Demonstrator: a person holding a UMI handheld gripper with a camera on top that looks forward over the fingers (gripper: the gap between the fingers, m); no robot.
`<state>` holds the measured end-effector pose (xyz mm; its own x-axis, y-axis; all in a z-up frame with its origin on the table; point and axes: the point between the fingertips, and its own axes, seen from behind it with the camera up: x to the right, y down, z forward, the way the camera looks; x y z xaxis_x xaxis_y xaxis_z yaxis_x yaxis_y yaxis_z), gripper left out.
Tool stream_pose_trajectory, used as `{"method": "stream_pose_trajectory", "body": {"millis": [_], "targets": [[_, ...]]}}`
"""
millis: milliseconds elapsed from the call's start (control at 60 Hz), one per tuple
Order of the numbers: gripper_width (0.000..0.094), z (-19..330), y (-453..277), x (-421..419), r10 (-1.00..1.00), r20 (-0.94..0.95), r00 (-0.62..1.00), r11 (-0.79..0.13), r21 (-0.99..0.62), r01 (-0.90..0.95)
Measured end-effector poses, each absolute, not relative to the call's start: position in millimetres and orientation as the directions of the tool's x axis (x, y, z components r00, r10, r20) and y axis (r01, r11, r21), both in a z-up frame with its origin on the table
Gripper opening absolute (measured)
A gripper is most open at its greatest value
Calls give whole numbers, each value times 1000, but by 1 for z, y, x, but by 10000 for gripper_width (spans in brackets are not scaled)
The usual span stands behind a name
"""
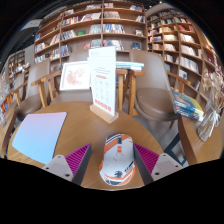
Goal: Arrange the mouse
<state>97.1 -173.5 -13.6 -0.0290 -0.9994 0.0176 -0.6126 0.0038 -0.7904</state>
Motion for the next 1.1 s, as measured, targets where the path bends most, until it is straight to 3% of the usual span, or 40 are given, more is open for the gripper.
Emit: {"method": "stream_pose_trajectory", "body": {"millis": [100, 133, 150, 250, 417, 567, 667, 783, 1100], "targets": [[738, -13, -174, 101, -1000, 19, -24, -1, -797, -605], [638, -13, -176, 102, -999, 21, -27, -1, -798, -603], [503, -13, -177, 103, -999, 26, -30, -3, -799, -602], [437, -12, -179, 101, -998, 52, -40, -17, -789, -614], [429, 36, -162, 94, -998, 49, -44, -15, -818, -575], [428, 100, -102, 102, -999, 1, 32, -17, -855, -519], [430, 117, -50, 115, -997, -5, 79, -35, -865, -501], [428, 108, 14, 130, -991, -23, 132, -49, -855, -516], [430, 25, 124, 134, -979, -9, 203, -113, -803, -585]]}}
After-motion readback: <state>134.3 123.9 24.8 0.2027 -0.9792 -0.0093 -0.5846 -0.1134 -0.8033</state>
